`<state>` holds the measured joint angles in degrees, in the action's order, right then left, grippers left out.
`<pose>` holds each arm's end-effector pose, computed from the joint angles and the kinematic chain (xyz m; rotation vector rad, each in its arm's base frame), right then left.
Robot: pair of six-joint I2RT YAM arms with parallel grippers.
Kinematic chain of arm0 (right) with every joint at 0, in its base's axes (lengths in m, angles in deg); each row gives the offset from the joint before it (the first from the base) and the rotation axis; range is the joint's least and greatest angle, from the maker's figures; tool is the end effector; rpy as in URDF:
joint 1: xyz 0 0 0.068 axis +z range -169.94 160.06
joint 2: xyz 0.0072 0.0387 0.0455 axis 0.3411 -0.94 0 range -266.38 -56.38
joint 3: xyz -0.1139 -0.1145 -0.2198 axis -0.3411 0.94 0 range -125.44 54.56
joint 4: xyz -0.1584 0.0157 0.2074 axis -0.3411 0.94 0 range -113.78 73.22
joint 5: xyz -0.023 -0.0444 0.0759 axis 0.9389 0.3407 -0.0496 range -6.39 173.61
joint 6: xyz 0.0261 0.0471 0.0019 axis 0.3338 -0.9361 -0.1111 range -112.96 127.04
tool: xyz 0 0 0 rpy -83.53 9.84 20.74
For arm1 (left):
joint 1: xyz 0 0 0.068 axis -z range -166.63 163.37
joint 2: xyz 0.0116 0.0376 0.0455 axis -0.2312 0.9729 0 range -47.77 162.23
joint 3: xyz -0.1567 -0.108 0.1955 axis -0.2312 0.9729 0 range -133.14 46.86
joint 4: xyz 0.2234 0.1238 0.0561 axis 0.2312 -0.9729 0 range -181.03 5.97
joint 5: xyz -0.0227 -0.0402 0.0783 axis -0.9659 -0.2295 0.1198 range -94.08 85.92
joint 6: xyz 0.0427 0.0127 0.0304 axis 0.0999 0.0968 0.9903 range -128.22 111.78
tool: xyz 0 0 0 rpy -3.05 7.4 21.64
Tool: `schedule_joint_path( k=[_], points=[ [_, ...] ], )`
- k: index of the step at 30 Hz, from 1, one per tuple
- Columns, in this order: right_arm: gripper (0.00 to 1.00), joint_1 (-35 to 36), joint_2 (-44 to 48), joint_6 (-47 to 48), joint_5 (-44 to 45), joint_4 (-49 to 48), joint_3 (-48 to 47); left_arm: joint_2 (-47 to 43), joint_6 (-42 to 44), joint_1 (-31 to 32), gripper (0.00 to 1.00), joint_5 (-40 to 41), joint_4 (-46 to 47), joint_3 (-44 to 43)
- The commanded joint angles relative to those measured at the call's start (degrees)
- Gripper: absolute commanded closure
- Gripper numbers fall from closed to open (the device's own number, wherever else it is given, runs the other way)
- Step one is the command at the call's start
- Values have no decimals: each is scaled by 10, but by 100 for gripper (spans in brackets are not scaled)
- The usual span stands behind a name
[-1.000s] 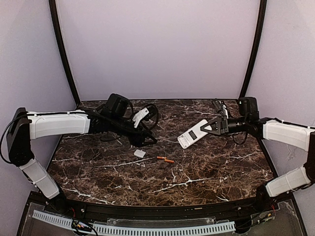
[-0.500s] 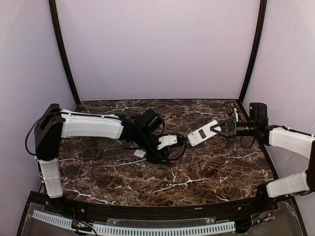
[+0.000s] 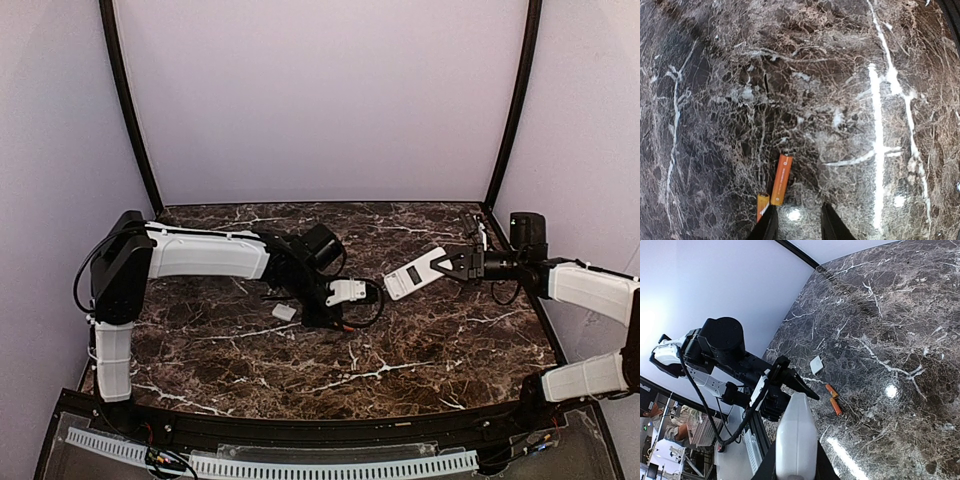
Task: Load the batteries into the remote control
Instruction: Pick up the battery from the center of the board.
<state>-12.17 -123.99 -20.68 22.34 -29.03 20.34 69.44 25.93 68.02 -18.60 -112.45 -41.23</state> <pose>0.2309 0.0631 0.2298 -0.3475 2.0623 1.4719 0.2485 -0.3659 0.1900 1.8820 1.7843 -0.4591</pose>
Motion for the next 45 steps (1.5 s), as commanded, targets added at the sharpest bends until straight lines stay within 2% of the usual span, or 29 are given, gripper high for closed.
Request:
schedule_joint_path(
  k=[1, 19, 24, 33, 45],
  points=[
    [100, -4, -6, 6, -27, -19, 4, 9, 11, -3, 72, 36, -50, -17],
    [100, -4, -15, 8, -35, -18, 1, 19, 17, -45, 73, 54, -50, -22],
    [100, -4, -20, 10, -36, -18, 1, 16, 16, -45, 67, 44, -61, -8],
    [100, -4, -23, 11, -39, -20, 0, 19, 30, -45, 68, 31, -24, 1],
    [100, -4, -23, 13, -39, -19, 1, 39, 52, -39, 69, 12, -38, -28]
  ],
)
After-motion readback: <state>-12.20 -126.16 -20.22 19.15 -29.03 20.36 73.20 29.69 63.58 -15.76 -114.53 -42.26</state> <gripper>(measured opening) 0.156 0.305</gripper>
